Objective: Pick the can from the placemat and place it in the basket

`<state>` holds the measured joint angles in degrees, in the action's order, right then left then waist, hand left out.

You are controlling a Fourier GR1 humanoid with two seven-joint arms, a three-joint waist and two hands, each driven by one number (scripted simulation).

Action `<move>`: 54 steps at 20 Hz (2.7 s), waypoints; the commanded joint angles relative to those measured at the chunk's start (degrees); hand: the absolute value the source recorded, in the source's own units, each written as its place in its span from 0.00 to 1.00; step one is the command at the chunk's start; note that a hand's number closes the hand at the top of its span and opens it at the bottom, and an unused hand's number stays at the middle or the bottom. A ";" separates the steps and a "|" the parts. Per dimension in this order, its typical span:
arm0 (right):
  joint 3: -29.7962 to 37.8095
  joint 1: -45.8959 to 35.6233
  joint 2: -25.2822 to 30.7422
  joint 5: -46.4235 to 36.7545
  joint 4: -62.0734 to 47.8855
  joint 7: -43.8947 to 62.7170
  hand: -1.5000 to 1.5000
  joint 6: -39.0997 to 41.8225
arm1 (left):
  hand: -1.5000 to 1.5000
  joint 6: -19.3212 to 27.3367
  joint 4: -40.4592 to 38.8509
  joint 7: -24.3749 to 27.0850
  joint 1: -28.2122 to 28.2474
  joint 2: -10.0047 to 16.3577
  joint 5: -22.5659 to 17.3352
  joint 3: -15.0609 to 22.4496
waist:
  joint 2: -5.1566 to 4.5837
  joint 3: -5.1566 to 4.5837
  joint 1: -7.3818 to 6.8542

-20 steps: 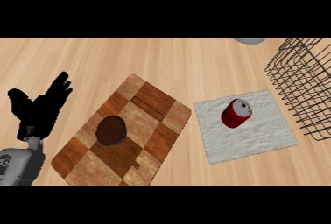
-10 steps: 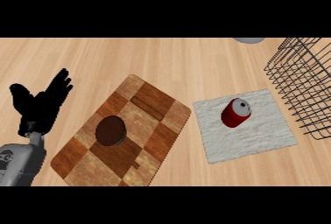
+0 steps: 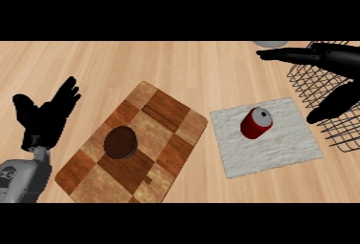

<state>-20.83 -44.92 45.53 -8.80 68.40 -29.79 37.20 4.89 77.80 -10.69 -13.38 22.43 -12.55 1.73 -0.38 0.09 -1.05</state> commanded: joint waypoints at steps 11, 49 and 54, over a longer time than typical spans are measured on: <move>-5.68 0.53 -8.63 -10.71 -11.49 -11.23 0.00 -2.55 | 0.50 0.09 1.54 -3.02 -0.40 -1.45 1.96 -0.88 | 0.18 -0.05 0.19; -10.79 5.57 -17.96 -25.60 -17.50 -16.92 0.00 -15.63 | 0.50 -5.49 4.87 -1.02 4.53 -2.34 3.13 -7.47 | 0.62 -0.10 0.97; -12.70 5.09 -19.05 -31.51 -21.73 -22.17 1.00 -21.85 | 0.50 -6.24 6.10 -3.95 3.48 -1.77 2.85 -8.09 | 0.42 -0.08 0.56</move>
<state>-32.34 -42.30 28.94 -37.51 45.80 -49.85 16.09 0.71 81.61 -13.22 -10.91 18.83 -7.88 -4.23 0.10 -0.11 -0.54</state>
